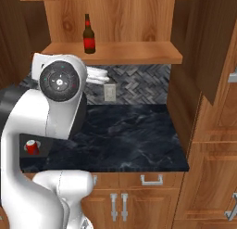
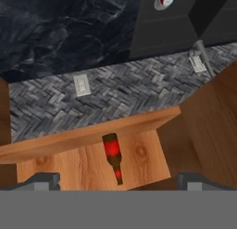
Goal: Open the cabinet directly in front. Then move the beer and the mug to the dining counter with the candle on it.
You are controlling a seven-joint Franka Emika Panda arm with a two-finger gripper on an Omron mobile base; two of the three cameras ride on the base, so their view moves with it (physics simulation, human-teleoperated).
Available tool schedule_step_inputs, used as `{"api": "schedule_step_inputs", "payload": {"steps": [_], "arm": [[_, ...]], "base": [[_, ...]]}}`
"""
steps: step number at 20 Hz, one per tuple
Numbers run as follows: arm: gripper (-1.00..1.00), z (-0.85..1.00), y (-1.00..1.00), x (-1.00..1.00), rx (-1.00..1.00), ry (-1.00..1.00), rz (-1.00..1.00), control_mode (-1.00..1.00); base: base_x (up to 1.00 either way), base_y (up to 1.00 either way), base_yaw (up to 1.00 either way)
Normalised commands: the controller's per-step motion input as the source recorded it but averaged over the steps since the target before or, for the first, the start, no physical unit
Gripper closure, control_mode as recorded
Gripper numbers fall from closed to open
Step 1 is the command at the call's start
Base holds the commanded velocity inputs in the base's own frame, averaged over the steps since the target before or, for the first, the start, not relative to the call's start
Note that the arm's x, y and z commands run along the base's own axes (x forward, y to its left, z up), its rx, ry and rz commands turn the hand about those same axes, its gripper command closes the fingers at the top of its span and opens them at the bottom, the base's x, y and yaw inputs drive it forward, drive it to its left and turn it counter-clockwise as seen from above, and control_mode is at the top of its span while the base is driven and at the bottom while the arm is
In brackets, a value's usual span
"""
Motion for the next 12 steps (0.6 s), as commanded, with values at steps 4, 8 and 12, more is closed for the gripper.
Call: {"api": "schedule_step_inputs", "payload": {"steps": [4,8,12], "arm": [[-1.0,0.08,0.32,0.16,-0.07,0.07,0.0,-1.0],[-1.0,0.02,0.25,0.24,-0.05,0.05,0.0,-1.0],[-1.0,0.09,0.12,0.27,-0.05,0.13,0.0,-1.0]], "base": [[0.0,0.0,0.0],[0.0,0.0,0.0],[0.0,0.0,0.0]]}}
